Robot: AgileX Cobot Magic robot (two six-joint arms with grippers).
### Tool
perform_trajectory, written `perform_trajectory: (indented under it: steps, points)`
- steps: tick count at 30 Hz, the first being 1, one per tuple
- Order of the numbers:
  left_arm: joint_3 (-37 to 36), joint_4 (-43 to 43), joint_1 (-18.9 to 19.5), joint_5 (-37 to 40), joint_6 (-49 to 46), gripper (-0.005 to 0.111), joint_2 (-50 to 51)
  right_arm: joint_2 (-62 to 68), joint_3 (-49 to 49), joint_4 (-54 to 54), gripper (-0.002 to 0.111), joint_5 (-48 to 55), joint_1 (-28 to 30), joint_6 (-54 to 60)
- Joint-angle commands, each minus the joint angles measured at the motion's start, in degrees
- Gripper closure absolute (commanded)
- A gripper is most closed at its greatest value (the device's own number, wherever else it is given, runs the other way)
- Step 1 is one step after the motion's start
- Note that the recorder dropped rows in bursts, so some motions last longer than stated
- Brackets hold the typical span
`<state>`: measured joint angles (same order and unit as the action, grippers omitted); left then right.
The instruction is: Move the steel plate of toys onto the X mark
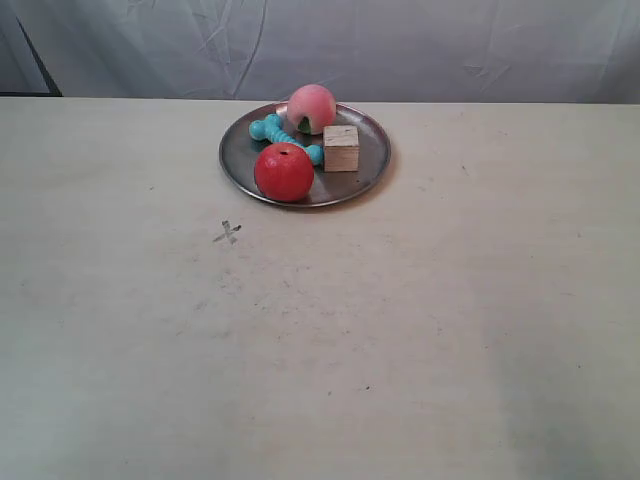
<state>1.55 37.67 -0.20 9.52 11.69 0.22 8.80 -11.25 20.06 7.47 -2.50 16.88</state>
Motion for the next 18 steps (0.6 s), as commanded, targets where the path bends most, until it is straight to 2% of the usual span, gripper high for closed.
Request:
perform_trajectory:
  steps: [1, 14, 18]
  points:
    - [0.3, -0.3, 0.1, -1.3, -0.3, 0.107, -0.2, -0.3, 0.3, -0.1, 0.108, -0.3, 0.4, 0.1]
    - [6.2, -8.2, 0.1, -2.3, -0.3, 0.107, -0.1, -0.3, 0.3, -0.1, 0.108, -0.4, 0.4, 0.1]
    - [7.3, -9.0, 0.1, -2.3, -0.3, 0.107, 2.8, -0.3, 0.3, -0.1, 0.108, -0.4, 0.4, 0.1]
